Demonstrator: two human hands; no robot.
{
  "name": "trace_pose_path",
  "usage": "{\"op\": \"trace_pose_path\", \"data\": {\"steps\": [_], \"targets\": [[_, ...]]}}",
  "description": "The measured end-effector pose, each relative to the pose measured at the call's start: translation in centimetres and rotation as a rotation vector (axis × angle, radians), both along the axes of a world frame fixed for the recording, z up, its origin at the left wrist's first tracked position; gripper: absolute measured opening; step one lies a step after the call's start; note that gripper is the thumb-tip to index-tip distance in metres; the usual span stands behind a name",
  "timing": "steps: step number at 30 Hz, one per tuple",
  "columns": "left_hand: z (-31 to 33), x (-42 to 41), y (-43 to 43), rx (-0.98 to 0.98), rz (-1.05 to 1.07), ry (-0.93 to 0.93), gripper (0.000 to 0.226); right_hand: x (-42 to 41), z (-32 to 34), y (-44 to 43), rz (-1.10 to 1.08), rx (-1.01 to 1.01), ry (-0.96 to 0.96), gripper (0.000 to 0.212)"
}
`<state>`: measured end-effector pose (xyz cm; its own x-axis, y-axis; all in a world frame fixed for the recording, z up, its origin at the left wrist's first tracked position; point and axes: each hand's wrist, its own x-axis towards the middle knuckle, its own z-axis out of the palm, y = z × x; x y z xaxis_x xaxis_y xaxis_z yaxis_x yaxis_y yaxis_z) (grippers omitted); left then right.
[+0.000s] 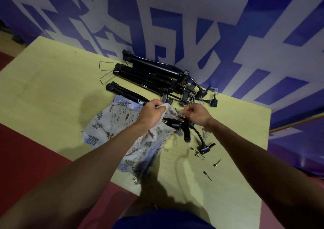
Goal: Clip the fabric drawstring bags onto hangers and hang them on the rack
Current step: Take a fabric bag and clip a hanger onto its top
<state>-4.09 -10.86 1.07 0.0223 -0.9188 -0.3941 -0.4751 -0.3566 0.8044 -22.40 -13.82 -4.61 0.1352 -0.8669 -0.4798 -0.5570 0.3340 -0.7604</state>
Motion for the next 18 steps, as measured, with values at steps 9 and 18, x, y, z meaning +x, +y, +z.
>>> {"op": "trace_pose_path", "data": {"steps": [9, 18], "targets": [[-0.1, 0.6, -0.1, 0.002, -0.026, -0.049, 0.008, 1.5, -2.9, -1.8, 0.461, -0.139, 0.524, 0.035], [-0.5, 0.4, -1.2, -0.009, -0.012, -0.049, 0.014, -0.4, -1.9, -1.7, 0.301, -0.289, 0.394, 0.019]]}}
